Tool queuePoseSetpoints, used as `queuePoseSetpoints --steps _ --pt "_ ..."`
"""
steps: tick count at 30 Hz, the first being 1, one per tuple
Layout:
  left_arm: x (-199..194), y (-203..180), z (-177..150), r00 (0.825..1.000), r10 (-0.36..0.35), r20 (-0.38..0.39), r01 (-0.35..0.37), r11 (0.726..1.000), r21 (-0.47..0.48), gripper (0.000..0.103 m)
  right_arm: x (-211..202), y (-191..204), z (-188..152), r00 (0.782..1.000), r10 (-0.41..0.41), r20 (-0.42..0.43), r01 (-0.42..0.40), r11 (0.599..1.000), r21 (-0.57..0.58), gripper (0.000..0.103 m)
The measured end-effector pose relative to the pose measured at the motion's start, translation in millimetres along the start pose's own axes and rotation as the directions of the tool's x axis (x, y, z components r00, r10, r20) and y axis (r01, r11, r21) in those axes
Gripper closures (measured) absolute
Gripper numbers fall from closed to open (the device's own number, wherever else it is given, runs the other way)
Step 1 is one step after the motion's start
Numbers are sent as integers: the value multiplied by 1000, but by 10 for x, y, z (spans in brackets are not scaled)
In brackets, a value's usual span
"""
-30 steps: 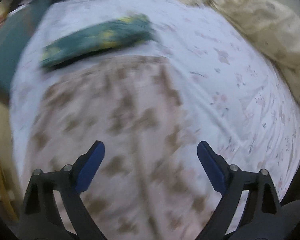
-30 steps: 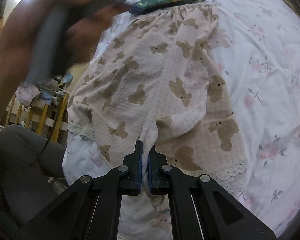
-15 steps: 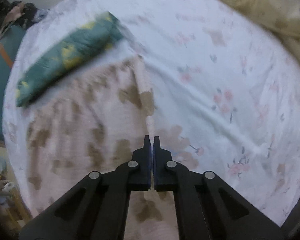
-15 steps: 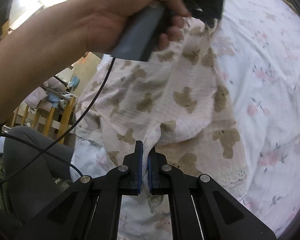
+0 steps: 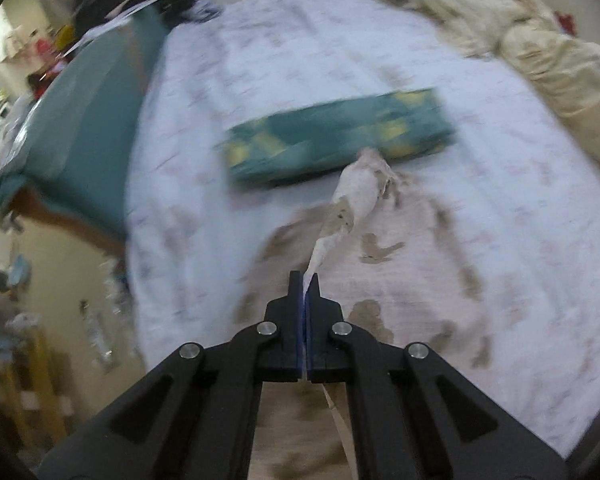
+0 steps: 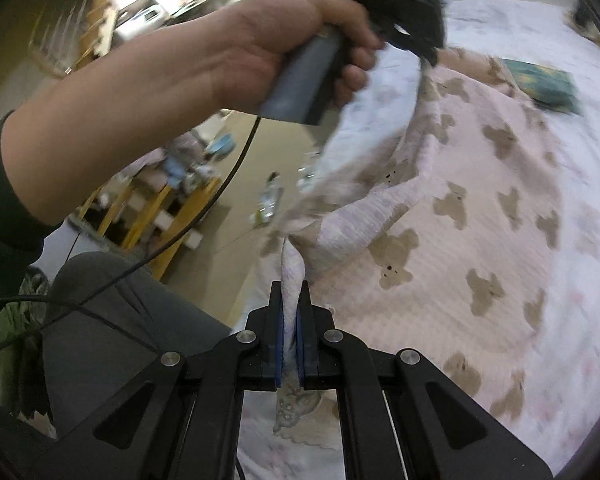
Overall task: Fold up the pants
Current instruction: 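Lift the held leg hem with the right gripper while the left gripper grasps the other hem, then fold the held hems over toward the waistband with both grippers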
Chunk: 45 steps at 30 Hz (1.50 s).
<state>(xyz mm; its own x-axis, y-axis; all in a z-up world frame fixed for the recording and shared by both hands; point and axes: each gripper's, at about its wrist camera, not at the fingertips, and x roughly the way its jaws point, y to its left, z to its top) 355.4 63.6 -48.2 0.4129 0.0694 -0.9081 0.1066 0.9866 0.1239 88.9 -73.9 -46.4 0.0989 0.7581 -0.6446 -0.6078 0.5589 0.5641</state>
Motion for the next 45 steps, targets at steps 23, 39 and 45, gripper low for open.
queuePoseSetpoints --steps 23,39,45 --pt "-71 1323 -1086 977 -185 -109 168 973 -156 18 1149 400 188 992 65 -104 -62 998 31 99" --pt "503 1072 -2394 856 -306 -416 322 946 -33 18 399 -130 -261 999 11 -45 -6 993 121 27" --pt "584 983 -2561 775 -430 -464 437 894 -100 23 -382 -1074 -696 983 -182 10 159 887 433 26"
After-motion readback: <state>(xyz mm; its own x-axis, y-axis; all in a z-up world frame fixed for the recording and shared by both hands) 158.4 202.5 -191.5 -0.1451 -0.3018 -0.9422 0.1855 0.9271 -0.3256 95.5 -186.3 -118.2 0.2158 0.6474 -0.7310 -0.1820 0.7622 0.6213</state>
